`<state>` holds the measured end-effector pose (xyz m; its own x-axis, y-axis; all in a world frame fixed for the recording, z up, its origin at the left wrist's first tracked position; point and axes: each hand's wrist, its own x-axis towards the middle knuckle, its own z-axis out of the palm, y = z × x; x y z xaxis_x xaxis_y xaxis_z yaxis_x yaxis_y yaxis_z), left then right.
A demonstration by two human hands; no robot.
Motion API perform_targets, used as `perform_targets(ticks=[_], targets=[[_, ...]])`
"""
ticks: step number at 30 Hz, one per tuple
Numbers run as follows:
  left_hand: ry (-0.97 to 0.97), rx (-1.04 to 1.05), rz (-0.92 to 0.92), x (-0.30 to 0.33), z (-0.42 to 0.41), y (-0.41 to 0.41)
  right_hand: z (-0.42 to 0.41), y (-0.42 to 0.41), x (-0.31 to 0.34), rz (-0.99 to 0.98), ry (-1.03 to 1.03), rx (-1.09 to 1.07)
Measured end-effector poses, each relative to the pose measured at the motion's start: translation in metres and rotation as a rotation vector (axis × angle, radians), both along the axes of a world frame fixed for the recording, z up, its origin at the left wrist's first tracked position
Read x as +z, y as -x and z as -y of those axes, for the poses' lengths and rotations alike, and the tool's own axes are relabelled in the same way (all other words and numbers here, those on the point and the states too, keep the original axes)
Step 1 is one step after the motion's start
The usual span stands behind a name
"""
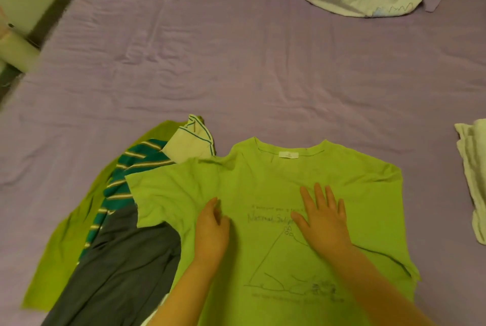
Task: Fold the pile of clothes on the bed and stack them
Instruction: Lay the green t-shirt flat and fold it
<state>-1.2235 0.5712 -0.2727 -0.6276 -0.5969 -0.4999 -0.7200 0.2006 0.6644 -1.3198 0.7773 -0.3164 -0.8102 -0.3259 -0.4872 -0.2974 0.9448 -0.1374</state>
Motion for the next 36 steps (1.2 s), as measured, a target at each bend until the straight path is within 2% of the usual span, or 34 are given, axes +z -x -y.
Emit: perform_targets(ticks=[6, 8, 11, 14, 17, 20, 22, 25, 28, 30, 31, 32, 34, 36], targets=[[0.132, 0.091, -0.1, 0.013, 0.059, -0.032, 0.104, -0.023, 0.006, 0.025, 0.127, 0.098], [0.248, 0.123, -0.113, 0.015, 0.079, -0.034, 0.135, -0.027, 0.007, 0.032, 0.172, 0.116], [0.471, 0.197, -0.023, 0.015, 0.112, -0.034, 0.176, -0.035, 0.003, 0.028, 0.191, 0.193], [0.299, 0.339, 0.033, 0.01, 0.147, -0.03, 0.203, -0.037, -0.001, 0.061, 0.112, 0.251], [0.075, 0.423, 0.064, -0.001, 0.181, -0.021, 0.214, -0.037, -0.001, 0.068, 0.115, 0.192], [-0.142, 0.476, -0.014, -0.004, 0.199, -0.012, 0.215, -0.044, -0.001, 0.014, 0.154, 0.139], [-0.11, 0.394, 0.018, -0.003, 0.201, -0.009, 0.215, -0.048, -0.004, 0.048, 0.122, 0.147], [0.134, 0.196, 0.07, 0.005, 0.196, -0.007, 0.216, -0.046, -0.003, 0.123, 0.148, 0.117], [0.225, 0.044, -0.042, 0.023, 0.182, -0.004, 0.215, -0.04, 0.013, 0.213, 0.445, -0.097], [0.258, -0.09, -0.1, 0.038, 0.164, 0.003, 0.211, -0.041, 0.032, 0.364, 0.764, -0.377], [0.201, -0.166, -0.147, 0.046, 0.153, 0.007, 0.208, -0.042, 0.043, 0.497, 0.941, -0.546], [0.057, -0.218, -0.205, 0.053, 0.138, 0.012, 0.205, -0.043, 0.052, 0.649, 1.105, -0.699], [-0.363, -0.251, -0.233, 0.059, 0.107, 0.022, 0.192, -0.042, 0.061, 0.884, 1.362, -0.892], [-0.634, -0.194, -0.175, 0.053, 0.084, 0.027, 0.177, -0.039, 0.063, 0.973, 1.477, -0.987]])
